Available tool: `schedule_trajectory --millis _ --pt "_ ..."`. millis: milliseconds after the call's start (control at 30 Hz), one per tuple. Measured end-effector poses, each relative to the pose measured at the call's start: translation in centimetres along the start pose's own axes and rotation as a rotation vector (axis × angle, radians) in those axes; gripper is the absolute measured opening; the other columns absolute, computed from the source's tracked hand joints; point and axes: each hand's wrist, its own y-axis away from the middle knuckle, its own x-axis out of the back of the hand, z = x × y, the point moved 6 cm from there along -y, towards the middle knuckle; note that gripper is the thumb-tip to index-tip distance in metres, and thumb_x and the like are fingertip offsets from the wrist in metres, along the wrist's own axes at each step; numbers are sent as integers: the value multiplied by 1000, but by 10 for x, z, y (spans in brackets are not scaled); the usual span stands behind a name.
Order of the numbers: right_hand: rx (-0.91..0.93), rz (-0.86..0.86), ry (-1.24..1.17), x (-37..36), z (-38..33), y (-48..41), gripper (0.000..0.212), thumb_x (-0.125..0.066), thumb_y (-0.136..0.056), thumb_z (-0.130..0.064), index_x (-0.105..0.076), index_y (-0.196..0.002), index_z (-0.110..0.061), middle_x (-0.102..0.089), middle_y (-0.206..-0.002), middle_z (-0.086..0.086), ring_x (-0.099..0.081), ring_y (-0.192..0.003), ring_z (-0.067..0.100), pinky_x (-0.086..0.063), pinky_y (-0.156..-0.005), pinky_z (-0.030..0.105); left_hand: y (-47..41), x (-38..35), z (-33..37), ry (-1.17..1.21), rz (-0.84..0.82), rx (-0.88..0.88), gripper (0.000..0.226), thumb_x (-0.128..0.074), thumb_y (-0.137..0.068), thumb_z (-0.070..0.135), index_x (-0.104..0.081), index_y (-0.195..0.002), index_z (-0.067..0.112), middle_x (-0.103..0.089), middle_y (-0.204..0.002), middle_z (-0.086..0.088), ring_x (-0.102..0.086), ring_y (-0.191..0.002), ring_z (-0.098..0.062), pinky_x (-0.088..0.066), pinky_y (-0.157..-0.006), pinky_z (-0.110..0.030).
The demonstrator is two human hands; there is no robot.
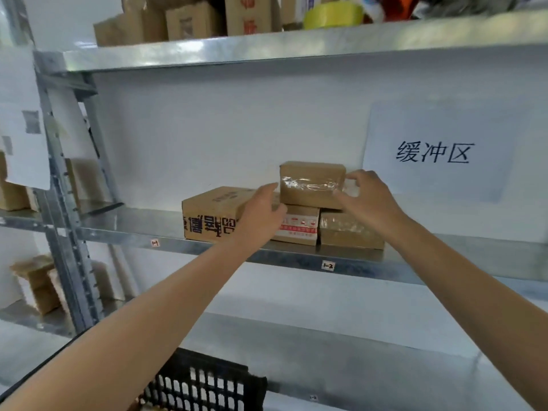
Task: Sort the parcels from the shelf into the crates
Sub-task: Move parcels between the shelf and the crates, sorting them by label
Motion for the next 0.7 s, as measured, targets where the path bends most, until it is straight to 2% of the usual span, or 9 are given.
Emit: schedule_trajectory --millis 67,167,233,300,400,467,567,633,700 --pt "-33 57 -5 11 10 -10 59 -59 -96 -35 -38 -147 -14 -38 -148 9 -48 -125 19 -34 -89 16 -12 -7 4 27 -13 36 57 -52 -99 22 -31 -152 21 -46 -147 1 -49 -78 8 -37 -56 -5" --pt "-99 -19 -12 5 23 -25 69 -56 -97 -38 -26 -153 -11 -32 -155 11 -42 -133 22 -33 -95 23 -26 -15 13 67 -35 50 54 -52 -98 17 -34 -148 16 -49 -143 -3 -53 -92 -2 -45 -69 -9" --pt "-144 -92 -33 -5 29 -30 73 -54 -97 -42 -23 -154 -9 -35 -155 11 -46 -121 16 -37 -88 19 -33 -20 15 102 -52 88 52 -53 -97 19 -35 -146 15 -52 -139 -4 -58 -107 -14 -54 -89 -32" --pt "-199 -153 -76 -15 35 -35 79 -54 -95 -48 -20 -156 -10 -32 -159 9 -44 -129 19 -39 -96 28 -37 -25 15 132 -72 142 53 -52 -97 23 -34 -147 16 -57 -131 -2 -60 -104 -16 -53 -95 -43" --pt "-238 -199 -145 -27 39 -40 67 -51 -95 -50 -35 -150 -16 -46 -148 5 -51 -120 21 -40 -94 34 -42 -30 13 151 -94 214 55 -52 -96 26 -33 -147 18 -59 -124 -1 -60 -107 -20 -48 -100 -46" --pt "-241 -212 -200 -35 40 -39 47 -51 -96 -48 -49 -136 -22 -59 -129 -4 -55 -101 11 -40 -80 27 -40 -34 13 154 -94 215 55 -54 -96 23 -33 -147 19 -59 -117 2 -60 -103 -17 -50 -93 -36" --pt "-227 -156 -212 -39 41 -32 30 -54 -94 -46 -43 -118 -33 -51 -95 -25 -47 -82 -7 -29 -59 17 -28 -37 20 281 -56 164 52 -54 -94 12 -38 -143 19 -59 -112 7 -57 -83 0 -44 -57 -6" --pt "-190 -106 -251 -34 39 -25 36 -55 -94 -47 -39 -124 -35 -50 -95 -26 -46 -80 -9 -32 -62 15 -19 -32 25 382 7 116 49 -54 -93 8 -42 -140 19 -61 -117 5 -58 -86 4 -43 -58 -2" --pt "-141 -71 -336 -27 34 -16 49 -54 -95 -51 -39 -137 -32 -54 -113 -18 -54 -95 0 -43 -81 21 -8 -22 28 481 92 95 43 -55 -93 7 -47 -133 21 -63 -114 9 -58 -91 9 -45 -65 -3"
